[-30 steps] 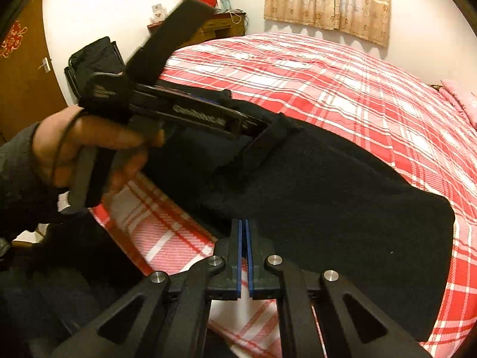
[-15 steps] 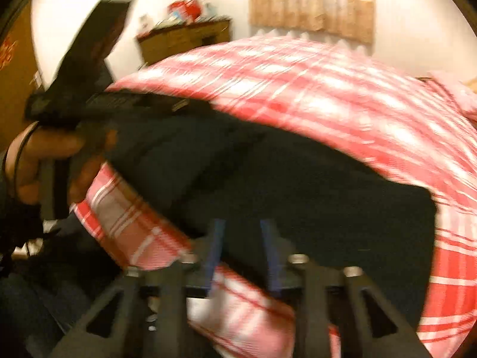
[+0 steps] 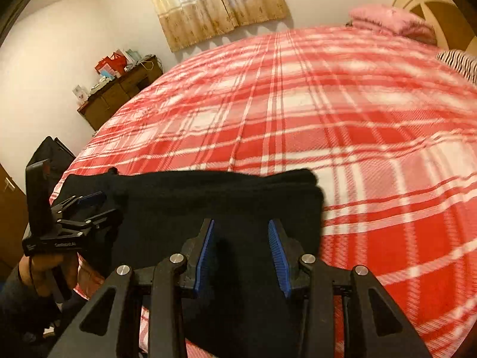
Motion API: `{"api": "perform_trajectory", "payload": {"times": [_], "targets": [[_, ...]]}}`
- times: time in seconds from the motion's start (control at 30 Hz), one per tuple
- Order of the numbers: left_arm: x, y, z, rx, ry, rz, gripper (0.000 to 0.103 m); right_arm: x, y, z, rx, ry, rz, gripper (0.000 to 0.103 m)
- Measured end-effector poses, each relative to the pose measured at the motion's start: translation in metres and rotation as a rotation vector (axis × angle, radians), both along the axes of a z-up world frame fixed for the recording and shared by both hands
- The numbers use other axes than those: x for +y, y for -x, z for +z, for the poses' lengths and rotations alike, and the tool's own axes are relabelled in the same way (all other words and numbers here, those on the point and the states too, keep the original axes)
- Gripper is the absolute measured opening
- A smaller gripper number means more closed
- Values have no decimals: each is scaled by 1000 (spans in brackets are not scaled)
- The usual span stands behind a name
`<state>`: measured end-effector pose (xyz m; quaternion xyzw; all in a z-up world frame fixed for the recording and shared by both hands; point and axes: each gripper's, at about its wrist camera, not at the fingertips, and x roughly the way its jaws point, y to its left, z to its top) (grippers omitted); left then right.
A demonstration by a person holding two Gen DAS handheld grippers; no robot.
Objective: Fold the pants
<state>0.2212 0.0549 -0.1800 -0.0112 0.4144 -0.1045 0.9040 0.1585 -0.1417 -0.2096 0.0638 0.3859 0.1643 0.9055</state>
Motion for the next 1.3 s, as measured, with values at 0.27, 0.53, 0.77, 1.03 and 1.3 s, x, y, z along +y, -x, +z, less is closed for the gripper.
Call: {"api": "perform_trajectory", "payload": {"times": [0.27,0.53,0.77,1.03,1.3], "targets": [[25,8,1,-23,-37,94,102,24,27,-10,37,101,75,43],[51,24,8,-34,6,122,102,103,28,7,-57,135,264,44],[63,28,5,-24,-10,140,102,169,-17,-27,13,149,340,44],[83,32,2,-12,-28,159,102,163,24,-11,-34,152,363,46],[112,39,3,-2,-69,199,102,167,38,-28,-37,197,368,50]]}}
